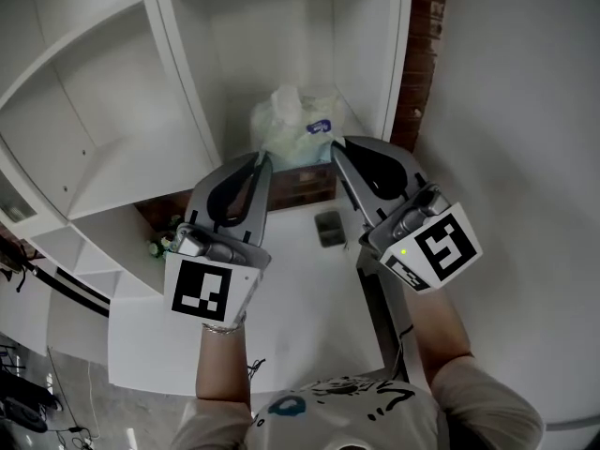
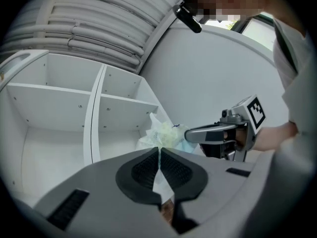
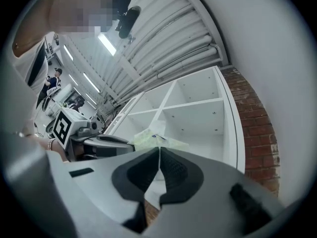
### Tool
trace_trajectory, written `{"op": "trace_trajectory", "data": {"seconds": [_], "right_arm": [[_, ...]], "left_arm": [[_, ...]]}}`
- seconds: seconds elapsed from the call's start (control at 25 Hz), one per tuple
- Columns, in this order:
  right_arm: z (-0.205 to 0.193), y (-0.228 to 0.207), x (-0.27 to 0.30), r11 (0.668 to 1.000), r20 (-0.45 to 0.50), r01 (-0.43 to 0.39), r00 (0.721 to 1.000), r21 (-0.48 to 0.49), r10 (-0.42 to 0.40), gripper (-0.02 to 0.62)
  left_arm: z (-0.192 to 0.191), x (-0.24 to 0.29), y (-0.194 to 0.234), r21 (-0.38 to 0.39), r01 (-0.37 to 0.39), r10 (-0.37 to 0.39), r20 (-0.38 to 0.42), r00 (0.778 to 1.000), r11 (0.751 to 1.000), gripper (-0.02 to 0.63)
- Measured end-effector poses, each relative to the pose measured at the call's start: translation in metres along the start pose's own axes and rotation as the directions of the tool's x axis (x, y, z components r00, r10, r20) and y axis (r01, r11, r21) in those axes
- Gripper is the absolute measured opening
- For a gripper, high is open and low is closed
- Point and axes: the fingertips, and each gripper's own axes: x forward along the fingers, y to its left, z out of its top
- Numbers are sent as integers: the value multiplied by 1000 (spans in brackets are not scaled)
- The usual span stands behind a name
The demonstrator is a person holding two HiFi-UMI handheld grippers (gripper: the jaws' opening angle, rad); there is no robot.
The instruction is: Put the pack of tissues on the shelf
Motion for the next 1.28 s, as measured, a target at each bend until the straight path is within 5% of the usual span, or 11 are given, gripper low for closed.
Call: {"op": "trace_trajectory", "data": {"seconds": [0.48, 0.64, 1.0, 1.16, 1.28], "right_arm": [[-38, -32, 33, 998, -131, 45, 991, 41, -40, 29], [-52, -37, 48, 998, -221, 49, 974, 26, -42, 29], [-69, -50, 73, 999, -340, 38, 939, -30, -46, 29], [-77, -57, 74, 999, -386, 44, 921, -13, -46, 29], [-83, -58, 76, 999, -413, 46, 909, -15, -48, 29]], "left_arm": [[-28, 47, 22, -6, -29, 28, -173, 984, 1000, 20], [-39, 63, 30, 57, -70, 82, -247, 966, 996, 20], [-58, 82, 43, 47, -108, 117, -361, 925, 993, 18], [-65, 91, 45, 23, -127, 125, -429, 894, 992, 20], [-72, 97, 45, 83, -135, 158, -478, 864, 987, 20]]}}
